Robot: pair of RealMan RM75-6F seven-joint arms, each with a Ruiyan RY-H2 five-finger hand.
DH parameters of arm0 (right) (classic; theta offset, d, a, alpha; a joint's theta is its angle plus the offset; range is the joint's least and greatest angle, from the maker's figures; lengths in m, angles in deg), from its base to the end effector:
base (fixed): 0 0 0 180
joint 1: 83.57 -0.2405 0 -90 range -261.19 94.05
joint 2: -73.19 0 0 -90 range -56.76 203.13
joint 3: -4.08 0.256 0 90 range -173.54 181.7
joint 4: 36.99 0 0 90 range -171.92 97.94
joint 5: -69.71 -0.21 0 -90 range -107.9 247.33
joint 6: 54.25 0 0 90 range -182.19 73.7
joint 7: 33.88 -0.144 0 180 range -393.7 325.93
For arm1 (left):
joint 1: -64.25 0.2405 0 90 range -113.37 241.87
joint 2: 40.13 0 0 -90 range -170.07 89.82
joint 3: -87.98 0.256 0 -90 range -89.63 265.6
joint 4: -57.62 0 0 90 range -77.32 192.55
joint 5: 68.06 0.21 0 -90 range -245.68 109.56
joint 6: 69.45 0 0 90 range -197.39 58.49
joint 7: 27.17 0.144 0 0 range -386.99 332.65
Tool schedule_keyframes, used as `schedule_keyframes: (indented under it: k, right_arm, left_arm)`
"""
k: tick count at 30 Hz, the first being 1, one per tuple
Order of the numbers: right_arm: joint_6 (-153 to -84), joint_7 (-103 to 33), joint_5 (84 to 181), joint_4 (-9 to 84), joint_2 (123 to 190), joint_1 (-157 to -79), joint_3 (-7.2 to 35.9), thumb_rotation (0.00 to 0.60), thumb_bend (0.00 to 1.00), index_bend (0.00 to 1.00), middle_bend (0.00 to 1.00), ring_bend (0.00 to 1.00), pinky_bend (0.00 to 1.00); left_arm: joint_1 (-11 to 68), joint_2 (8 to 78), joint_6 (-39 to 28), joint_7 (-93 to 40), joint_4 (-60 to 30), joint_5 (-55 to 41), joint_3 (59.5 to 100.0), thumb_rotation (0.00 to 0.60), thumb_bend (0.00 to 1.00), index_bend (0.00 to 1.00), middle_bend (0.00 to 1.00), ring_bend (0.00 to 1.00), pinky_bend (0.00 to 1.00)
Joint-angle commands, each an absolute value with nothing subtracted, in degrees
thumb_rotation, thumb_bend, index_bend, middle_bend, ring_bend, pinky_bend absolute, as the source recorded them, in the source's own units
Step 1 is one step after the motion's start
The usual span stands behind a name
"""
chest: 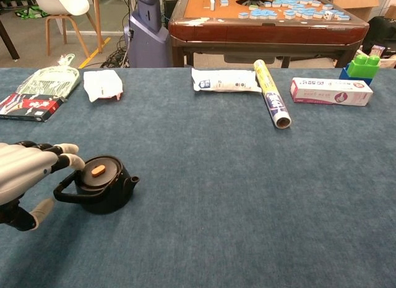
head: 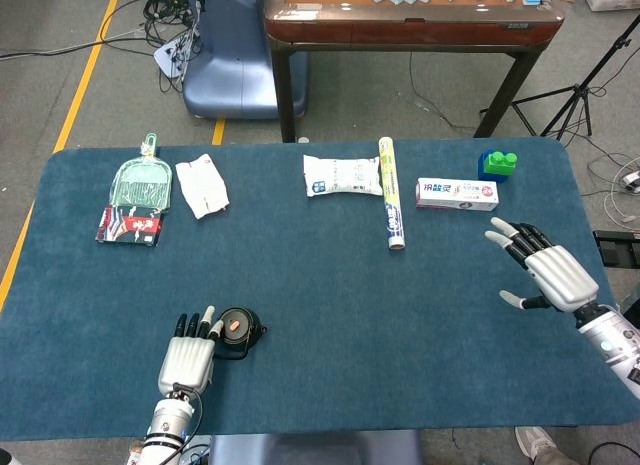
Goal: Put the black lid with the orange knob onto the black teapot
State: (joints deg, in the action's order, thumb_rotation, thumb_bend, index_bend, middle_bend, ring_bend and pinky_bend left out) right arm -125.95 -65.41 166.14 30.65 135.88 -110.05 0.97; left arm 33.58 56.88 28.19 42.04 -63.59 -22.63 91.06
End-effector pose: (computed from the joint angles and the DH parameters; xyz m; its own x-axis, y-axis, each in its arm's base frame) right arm -0.3171 -0.2949 0.1749 0.4278 -0.2056 0.8802 -0.8718 -0.3509 0.3418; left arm -0.1382 0.1866 -0.0078 0.6241 0.3940 0.6748 0.7594 -0.1025 -0.6425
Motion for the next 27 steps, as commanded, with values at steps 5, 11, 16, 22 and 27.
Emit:
schedule_keyframes:
  k: [5, 11, 16, 22, 27]
  right_arm:
    - [-126.14, -65.29, 166.28, 30.95, 135.78, -109.97, 1.00, 0.600, 0.25, 0.01, 0.00, 0.00, 0.00]
    - [-125.43, -64.88, 165.90, 30.84, 135.93, -109.85, 0.91, 0.600, 0.25, 0.01, 0.00, 0.00, 0.00]
    - [-125.74, -64.79, 165.72, 31.03, 135.68, -109.49, 0.95, 0.600, 0.25, 0.01, 0.00, 0.00, 0.00]
    - [-127.87, -63.33, 165.52, 34.11, 133.24, -107.95, 0.92, 0.600, 0.25, 0.01, 0.00, 0.00, 0.00]
    - [-131.71, -60.35, 166.32, 40.39, 129.40, -104.31, -0.64, 0.600, 0.25, 0.01, 0.00, 0.00, 0.00]
  left_arm:
    - [34.18, 56.91, 27.50, 41.85, -63.05, -22.40, 91.10, 0.600, 0.53, 0.15, 0.00, 0.00, 0.00]
    - [34.67, 55.90, 28.64, 42.14, -65.60, -19.02, 91.64, 0.600, 0.53, 0.14, 0.00, 0.00, 0.00]
    - [34.77, 54.13, 32.28, 45.70, -71.24, -14.49, 92.02, 0.600, 0.53, 0.12, 0.00, 0.00, 0.00]
    - [36.78, 49.45, 33.69, 42.77, -75.18, -9.14, 94.07, 0.600, 0.53, 0.12, 0.00, 0.00, 0.00]
    - [40.00, 41.75, 32.34, 31.69, -73.87, -0.81, 98.32, 0.600, 0.53, 0.12, 0.00, 0.00, 0.00]
